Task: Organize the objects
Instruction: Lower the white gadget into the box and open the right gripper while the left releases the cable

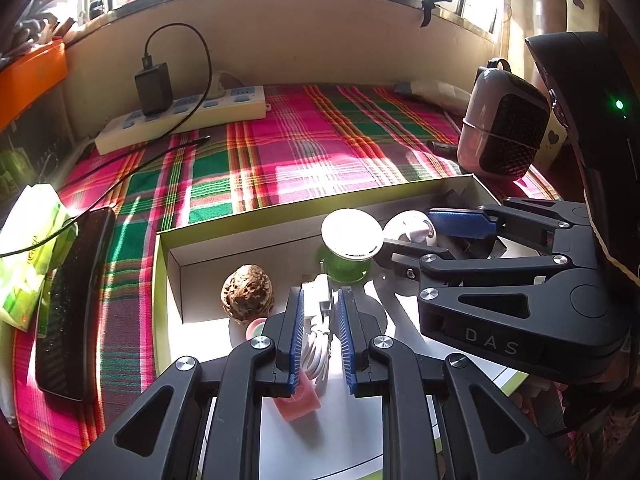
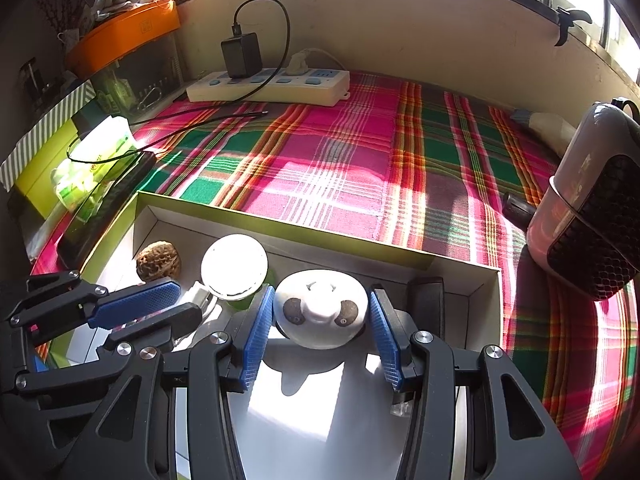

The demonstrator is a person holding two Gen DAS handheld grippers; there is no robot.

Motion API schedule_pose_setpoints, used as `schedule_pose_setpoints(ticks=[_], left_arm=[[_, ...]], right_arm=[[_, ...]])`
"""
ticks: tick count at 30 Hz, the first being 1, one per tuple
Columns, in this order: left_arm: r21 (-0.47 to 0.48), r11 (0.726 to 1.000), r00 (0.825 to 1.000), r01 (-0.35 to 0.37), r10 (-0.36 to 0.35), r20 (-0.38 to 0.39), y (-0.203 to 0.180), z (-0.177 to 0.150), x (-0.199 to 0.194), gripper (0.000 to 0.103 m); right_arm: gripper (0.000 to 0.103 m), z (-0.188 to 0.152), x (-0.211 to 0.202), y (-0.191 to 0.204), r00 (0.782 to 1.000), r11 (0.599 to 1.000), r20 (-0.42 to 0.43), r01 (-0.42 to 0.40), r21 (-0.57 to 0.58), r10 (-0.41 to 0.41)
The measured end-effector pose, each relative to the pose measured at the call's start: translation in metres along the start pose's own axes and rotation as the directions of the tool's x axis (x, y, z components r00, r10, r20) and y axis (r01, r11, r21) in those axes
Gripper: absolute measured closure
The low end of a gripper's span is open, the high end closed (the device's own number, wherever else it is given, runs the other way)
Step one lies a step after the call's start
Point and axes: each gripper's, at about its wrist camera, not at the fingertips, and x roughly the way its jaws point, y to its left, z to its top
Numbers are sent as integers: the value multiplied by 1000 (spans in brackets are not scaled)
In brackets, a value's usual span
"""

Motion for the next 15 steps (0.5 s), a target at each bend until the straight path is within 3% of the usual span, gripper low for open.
schedule_pose_setpoints(ticks=[15], left_arm=[[6, 1000, 1000, -6, 6, -2, 1, 1, -1, 81]], right_arm=[[54, 0, -2, -1, 1000, 1000, 3, 5, 13, -5]])
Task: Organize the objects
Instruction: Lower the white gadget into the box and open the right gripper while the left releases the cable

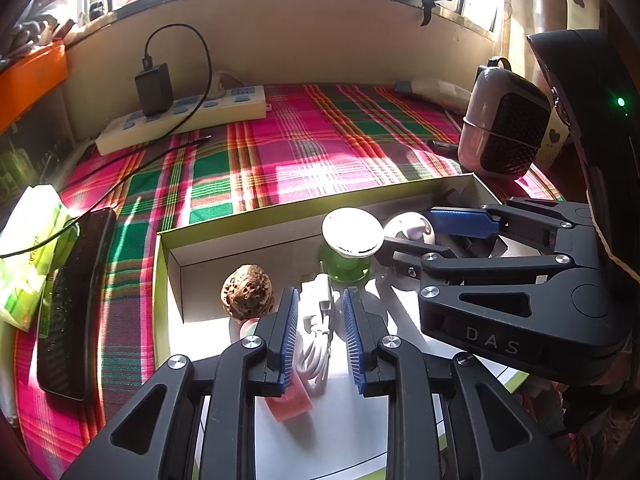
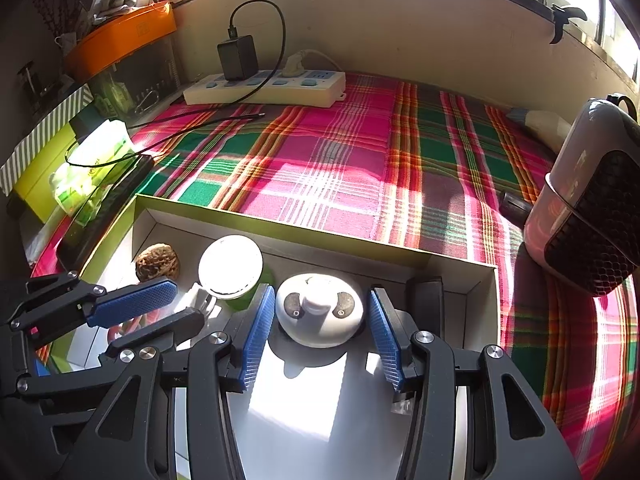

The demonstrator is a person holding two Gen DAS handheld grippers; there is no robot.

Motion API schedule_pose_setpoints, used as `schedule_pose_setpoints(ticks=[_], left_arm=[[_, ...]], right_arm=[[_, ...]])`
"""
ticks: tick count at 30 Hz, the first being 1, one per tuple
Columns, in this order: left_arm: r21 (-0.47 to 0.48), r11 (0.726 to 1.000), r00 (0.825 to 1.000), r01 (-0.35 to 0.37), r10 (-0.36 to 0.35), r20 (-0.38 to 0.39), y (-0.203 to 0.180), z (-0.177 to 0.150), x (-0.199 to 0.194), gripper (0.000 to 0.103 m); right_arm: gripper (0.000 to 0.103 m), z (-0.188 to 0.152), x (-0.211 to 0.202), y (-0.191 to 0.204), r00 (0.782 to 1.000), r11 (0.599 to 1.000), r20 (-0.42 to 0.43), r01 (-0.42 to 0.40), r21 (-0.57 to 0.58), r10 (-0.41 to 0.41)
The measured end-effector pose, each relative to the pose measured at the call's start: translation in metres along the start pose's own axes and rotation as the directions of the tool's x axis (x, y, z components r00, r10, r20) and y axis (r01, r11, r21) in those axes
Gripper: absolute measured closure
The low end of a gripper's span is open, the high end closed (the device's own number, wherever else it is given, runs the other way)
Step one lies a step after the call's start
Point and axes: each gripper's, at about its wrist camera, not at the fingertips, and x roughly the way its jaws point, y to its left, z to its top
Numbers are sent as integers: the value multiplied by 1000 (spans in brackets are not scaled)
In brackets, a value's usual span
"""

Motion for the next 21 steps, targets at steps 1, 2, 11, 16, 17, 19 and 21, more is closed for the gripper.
schedule_pose_setpoints(ticks=[1, 2, 11, 16, 17, 19, 21], left_arm=[[0, 1000, 1000, 0, 0, 1, 0, 0, 0, 81], [0, 1000, 1000, -2, 2, 1, -1, 0, 0, 81], [-13, 1000, 1000, -29, 28, -7, 2, -2, -2, 77], [-15, 999, 1000, -31, 31, -5, 2, -2, -4, 77], [-16, 999, 999, -32, 32, -4, 1, -3, -5, 77], [-16, 999, 1000, -31, 31, -2, 1, -3, -6, 77], [-16, 999, 999, -34, 34, 0, 1, -3, -8, 77]], right_arm=[[53, 0, 0, 0, 1000, 1000, 1, 0, 1, 0], [53, 0, 0, 0, 1000, 1000, 1, 0, 0, 0], [52, -2, -1, 0, 1000, 1000, 2, 1, 3, -1], [52, -2, -2, 1, 1000, 1000, 1, 5, 7, -5], [52, -3, -3, 1, 1000, 1000, 2, 5, 9, -5], [52, -3, -4, 0, 1000, 1000, 7, 3, 16, -3], [52, -4, -6, 0, 1000, 1000, 11, -2, 19, 2]])
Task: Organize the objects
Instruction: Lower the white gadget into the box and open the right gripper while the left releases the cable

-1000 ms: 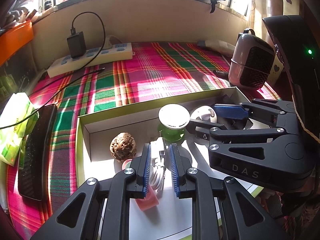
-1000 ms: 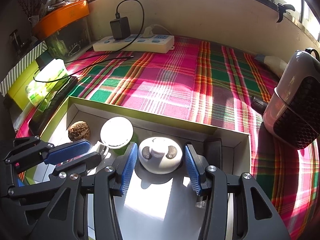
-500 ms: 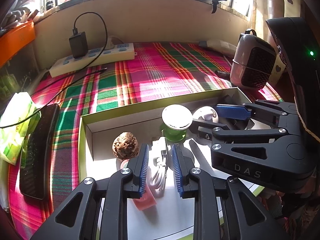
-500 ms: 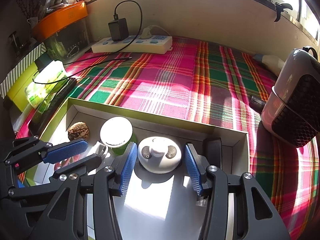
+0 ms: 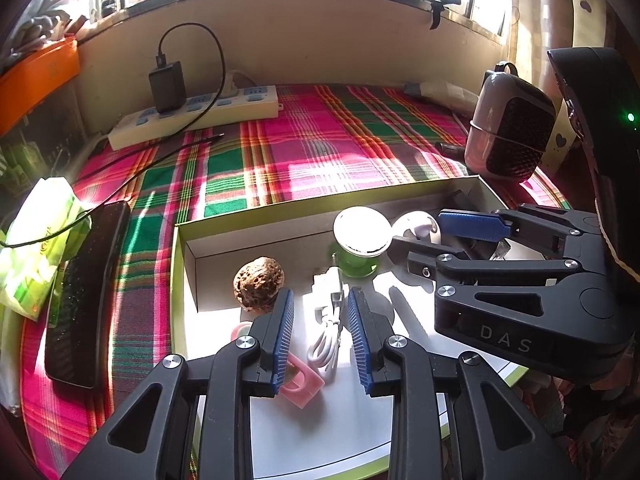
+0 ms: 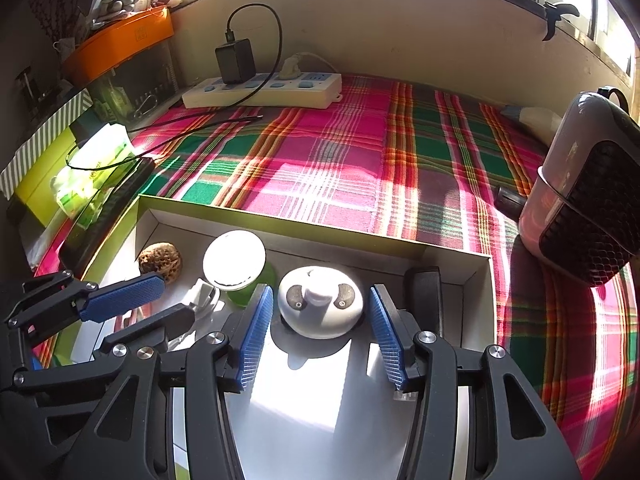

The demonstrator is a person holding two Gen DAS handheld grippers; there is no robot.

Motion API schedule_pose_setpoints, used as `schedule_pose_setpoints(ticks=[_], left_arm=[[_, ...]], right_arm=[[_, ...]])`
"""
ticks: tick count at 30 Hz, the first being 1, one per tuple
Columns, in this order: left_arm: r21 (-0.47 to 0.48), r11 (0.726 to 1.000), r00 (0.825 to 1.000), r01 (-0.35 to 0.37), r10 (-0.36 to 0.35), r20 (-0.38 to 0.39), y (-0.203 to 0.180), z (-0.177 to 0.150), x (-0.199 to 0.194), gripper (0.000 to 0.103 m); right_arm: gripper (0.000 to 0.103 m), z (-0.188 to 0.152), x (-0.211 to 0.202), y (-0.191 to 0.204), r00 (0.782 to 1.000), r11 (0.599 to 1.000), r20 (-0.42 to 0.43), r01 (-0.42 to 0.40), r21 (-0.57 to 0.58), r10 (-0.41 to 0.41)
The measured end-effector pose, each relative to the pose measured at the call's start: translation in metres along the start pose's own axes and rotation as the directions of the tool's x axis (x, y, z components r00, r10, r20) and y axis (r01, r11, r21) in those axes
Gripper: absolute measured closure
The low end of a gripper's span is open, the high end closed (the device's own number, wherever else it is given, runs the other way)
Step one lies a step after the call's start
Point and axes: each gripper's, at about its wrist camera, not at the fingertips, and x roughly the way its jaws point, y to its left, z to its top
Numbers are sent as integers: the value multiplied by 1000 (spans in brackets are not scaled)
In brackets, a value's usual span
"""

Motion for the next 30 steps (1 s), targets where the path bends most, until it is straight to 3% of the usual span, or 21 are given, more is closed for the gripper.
schedule_pose_setpoints(ticks=[30], left_arm=[[-29, 1000, 997, 6, -4, 76, -5, -32, -58, 76]], right_arm=[[48, -40, -54, 15, 996, 1000, 91, -9, 19, 7]])
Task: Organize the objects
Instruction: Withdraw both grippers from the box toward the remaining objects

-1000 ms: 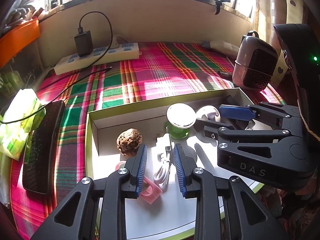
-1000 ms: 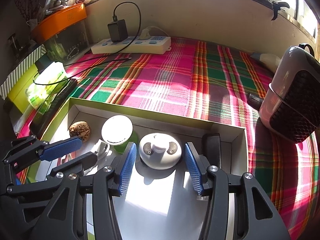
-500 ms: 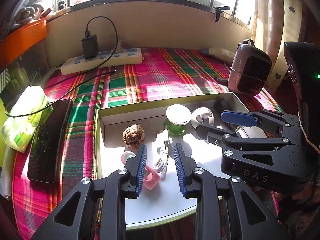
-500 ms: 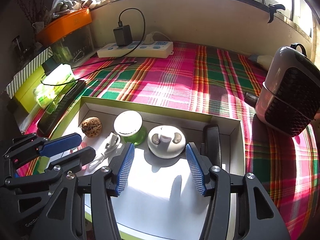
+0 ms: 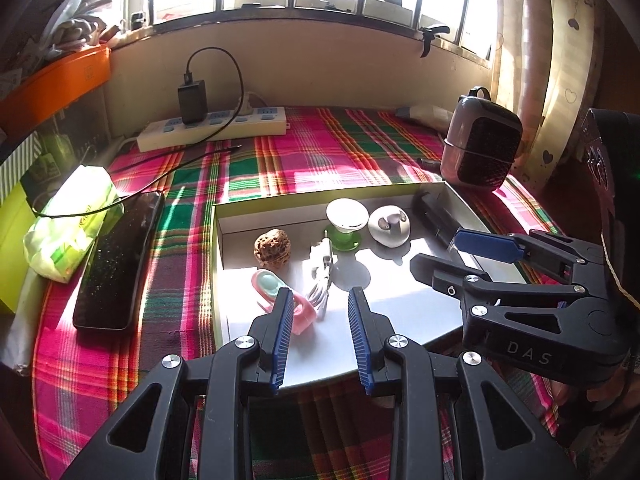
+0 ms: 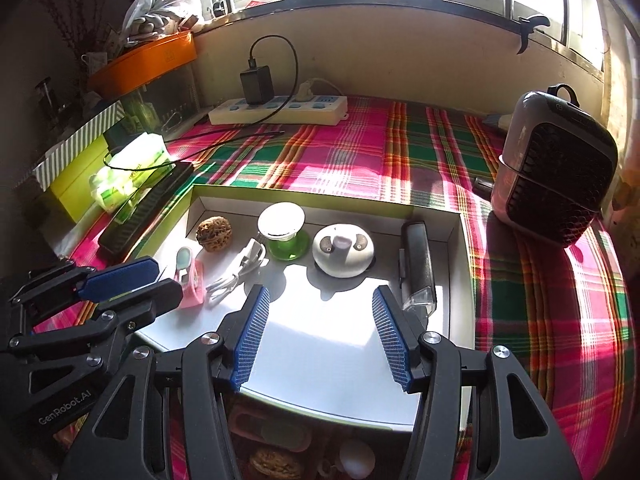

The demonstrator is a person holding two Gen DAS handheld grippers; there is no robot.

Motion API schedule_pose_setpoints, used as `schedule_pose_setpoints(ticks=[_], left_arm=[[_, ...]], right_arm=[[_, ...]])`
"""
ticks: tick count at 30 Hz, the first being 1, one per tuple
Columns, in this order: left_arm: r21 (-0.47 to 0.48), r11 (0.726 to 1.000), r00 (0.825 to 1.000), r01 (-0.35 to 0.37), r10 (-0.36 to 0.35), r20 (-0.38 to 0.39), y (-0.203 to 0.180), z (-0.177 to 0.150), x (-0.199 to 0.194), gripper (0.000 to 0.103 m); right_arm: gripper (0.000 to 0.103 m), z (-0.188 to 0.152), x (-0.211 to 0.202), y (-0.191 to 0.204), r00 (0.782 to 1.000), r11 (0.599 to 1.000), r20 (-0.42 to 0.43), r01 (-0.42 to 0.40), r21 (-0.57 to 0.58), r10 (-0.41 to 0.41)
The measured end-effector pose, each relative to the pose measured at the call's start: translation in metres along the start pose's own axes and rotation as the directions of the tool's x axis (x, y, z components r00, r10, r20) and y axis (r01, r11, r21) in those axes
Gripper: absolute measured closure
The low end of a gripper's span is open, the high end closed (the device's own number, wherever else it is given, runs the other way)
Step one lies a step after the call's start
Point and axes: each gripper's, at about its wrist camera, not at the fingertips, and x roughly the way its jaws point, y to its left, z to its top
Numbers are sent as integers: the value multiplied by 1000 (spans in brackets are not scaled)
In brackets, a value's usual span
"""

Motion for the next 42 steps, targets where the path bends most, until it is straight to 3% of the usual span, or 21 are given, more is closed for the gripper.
schedule_pose_setpoints(ticks=[15, 23, 42], left_arm=[[-9, 1000, 999, 14, -14, 40, -3, -25, -32, 76], [-4, 1000, 999, 31, -30, 14, -4, -46, -38, 76], [-40, 996, 996, 74, -76, -36, -5, -72, -30, 76]], right_arm=[[48, -33, -36, 1, 999, 999, 47, 3, 33, -5], [48, -55, -50, 7, 997, 999, 64, 35, 14, -35], [48, -90, -45, 14, 1000, 1000, 2, -5, 29, 5]])
